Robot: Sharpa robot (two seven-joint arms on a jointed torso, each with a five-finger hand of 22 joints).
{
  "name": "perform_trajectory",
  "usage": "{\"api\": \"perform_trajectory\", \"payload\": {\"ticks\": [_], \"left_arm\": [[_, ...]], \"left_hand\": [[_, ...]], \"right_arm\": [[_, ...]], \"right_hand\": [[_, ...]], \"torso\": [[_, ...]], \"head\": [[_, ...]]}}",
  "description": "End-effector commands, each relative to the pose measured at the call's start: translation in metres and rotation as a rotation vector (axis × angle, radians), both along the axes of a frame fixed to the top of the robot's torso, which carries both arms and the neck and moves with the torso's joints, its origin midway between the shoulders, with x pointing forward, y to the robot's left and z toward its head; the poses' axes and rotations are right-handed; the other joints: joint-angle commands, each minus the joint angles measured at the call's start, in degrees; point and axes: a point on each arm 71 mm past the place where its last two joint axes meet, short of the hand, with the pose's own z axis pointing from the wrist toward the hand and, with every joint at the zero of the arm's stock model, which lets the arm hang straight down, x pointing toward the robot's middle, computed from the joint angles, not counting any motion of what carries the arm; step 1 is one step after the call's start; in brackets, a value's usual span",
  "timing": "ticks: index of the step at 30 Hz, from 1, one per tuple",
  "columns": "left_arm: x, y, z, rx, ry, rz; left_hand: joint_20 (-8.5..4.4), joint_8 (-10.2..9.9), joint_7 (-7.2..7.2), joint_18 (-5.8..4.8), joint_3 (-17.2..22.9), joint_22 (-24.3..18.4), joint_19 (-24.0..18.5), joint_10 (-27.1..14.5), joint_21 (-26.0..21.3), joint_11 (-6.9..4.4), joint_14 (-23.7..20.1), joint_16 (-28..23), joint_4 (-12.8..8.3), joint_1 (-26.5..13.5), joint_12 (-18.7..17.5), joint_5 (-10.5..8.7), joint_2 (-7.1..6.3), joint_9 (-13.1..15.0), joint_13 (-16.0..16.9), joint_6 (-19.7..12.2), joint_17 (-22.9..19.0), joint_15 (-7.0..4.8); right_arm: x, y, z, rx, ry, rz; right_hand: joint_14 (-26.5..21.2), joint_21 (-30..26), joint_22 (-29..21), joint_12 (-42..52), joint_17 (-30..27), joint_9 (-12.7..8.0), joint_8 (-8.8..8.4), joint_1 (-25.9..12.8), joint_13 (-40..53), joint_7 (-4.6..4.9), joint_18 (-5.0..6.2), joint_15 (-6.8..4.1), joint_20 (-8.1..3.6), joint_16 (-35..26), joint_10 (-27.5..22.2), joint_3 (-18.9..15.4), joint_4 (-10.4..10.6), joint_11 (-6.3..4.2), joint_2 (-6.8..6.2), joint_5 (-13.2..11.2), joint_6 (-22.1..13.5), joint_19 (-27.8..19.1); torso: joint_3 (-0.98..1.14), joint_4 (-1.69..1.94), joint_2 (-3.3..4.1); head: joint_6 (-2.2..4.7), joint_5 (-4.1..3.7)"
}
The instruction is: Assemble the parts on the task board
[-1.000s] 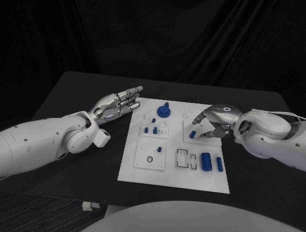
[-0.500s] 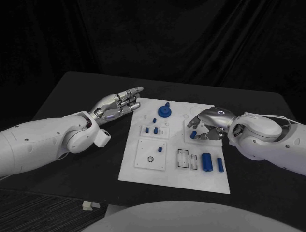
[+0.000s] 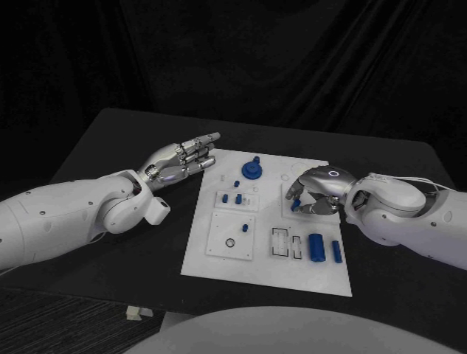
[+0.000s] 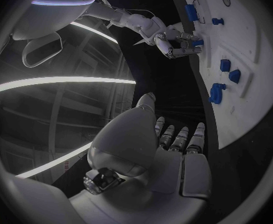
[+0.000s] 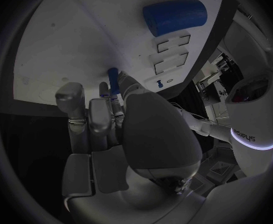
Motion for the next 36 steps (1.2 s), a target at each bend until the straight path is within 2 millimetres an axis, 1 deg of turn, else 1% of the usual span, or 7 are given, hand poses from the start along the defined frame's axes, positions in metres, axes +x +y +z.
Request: {"api": "perform_trajectory", "payload": {"ticks": [1, 10, 11, 14, 24, 31, 36], "left_arm": [[-0.001, -0.002, 0.000, -0.017, 0.004, -0.011], [-0.001, -0.002, -0.001, -0.017, 0.007, -0.013], [-0.001, -0.002, -0.001, -0.017, 0.007, -0.013], [-0.001, -0.003, -0.001, -0.017, 0.009, -0.014], [-0.002, -0.003, -0.001, -0.015, 0.014, -0.015], [-0.002, -0.003, -0.002, -0.013, 0.016, -0.014], [-0.003, -0.004, -0.002, -0.012, 0.018, -0.016]], "left_hand": [[0.01, 0.17, 0.55, -0.50, -0.02, -0.04, 0.32, 0.02, 0.15, 0.25, -0.03, -0.02, -0.43, 0.48, -0.01, 0.39, 0.19, 0.05, 0.07, 0.03, -0.01, 0.35], [0.01, 0.16, 0.59, -0.57, 0.08, 0.02, 0.37, 0.02, 0.17, 0.27, -0.04, -0.02, -0.54, 0.56, -0.01, 0.45, 0.28, 0.05, 0.07, 0.01, -0.02, 0.36], [0.01, 0.16, 0.59, -0.57, 0.08, 0.02, 0.37, 0.02, 0.17, 0.27, -0.04, -0.02, -0.54, 0.56, -0.01, 0.45, 0.28, 0.05, 0.07, 0.01, -0.02, 0.36], [0.01, 0.17, 0.62, -0.62, 0.17, 0.03, 0.41, 0.02, 0.18, 0.29, -0.04, -0.02, -0.64, 0.62, 0.00, 0.49, 0.35, 0.05, 0.07, 0.03, -0.02, 0.38], [0.00, 0.22, 0.98, -0.81, 0.38, 0.08, 0.52, 0.03, 0.21, 0.29, -0.03, -0.02, -0.90, 0.73, 0.05, 0.55, 0.53, 0.09, 0.08, 0.31, -0.01, 0.44], [0.01, 0.24, 1.22, -0.96, 0.56, 0.13, 0.62, 0.06, 0.25, 0.42, -0.02, -0.01, -1.08, 0.80, 0.15, 0.61, 0.71, 0.11, 0.10, 0.42, -0.01, 0.51], [0.01, 0.24, 1.25, -1.02, 0.64, 0.16, 0.67, 0.07, 0.26, 0.49, 0.01, 0.00, -1.15, 0.84, 0.16, 0.64, 0.78, 0.11, 0.10, 0.42, 0.00, 0.55]], "right_arm": [[-0.001, 0.000, -0.001, 0.001, 0.004, 0.001], [-0.001, 0.000, -0.002, -0.004, 0.011, 0.003], [-0.001, 0.000, -0.002, -0.004, 0.011, 0.003], [-0.001, 0.000, -0.002, -0.003, 0.011, 0.003], [-0.006, -0.001, 0.004, 0.040, -0.027, 0.007], [-0.009, -0.003, 0.021, 0.092, -0.085, 0.017], [-0.010, 0.000, 0.044, 0.129, -0.142, 0.038]], "right_hand": [[0.15, 0.28, 6.44, -0.64, -0.08, 0.15, 0.43, 0.69, -0.06, 0.08, -1.03, -0.03, -0.08, -0.02, 0.58, 0.79, -0.05, 0.12, -0.12, 0.41, 1.43, 0.12], [0.26, 1.06, 6.59, -1.50, 0.00, 0.32, 0.85, 1.68, 0.00, -0.58, -1.07, -0.45, -0.33, 0.05, 2.78, 2.89, -0.64, -0.44, -0.32, 0.60, 4.18, 0.27], [0.32, 1.20, 6.61, -1.75, 0.03, 0.46, 1.12, 2.16, 0.00, -0.91, -1.07, -0.69, -0.53, 0.06, 3.76, 3.73, -1.03, -0.74, -0.31, 0.63, 5.36, 0.29], [0.35, 1.32, 6.63, -1.97, 0.02, 0.54, 1.20, 2.38, -0.01, -1.08, -1.08, -0.83, -0.67, 0.04, 4.31, 4.22, -1.29, -0.91, -0.35, 0.67, 5.97, 0.31], [0.71, 2.96, 6.92, -2.30, 0.27, 1.33, 1.93, 3.43, 0.13, -1.89, -1.28, -1.66, -1.42, 0.14, 7.63, 5.96, -2.99, -1.91, -0.14, 0.33, 9.14, 0.71], [1.20, 3.73, 7.05, -2.56, 0.91, 1.57, 1.95, 3.36, 0.14, -2.07, -1.39, -1.87, -1.65, 0.65, 8.39, 6.16, -3.30, -2.13, -0.08, -0.46, 9.79, 1.04], [1.37, 4.36, 7.16, -2.65, 1.12, 1.73, 2.03, 3.31, 0.16, -2.20, -1.48, -1.99, -1.76, 0.80, 8.85, 6.22, -3.40, -2.28, -0.04, -0.65, 10.27, 1.24]], "torso": [[-0.02, -0.03, 0.03], [-0.01, -0.03, 0.03], [-0.01, -0.03, 0.02], [-0.03, -0.11, -0.03], [-0.02, -0.08, -0.04], [-0.01, -0.08, 0.00], [-0.05, -0.08, -0.04]], "head": [[-0.01, 0.04], [-0.01, 0.03], [-0.01, 0.04], [-0.01, 0.21], [-0.01, 0.59], [-0.01, 0.79], [-0.01, 0.98]]}}
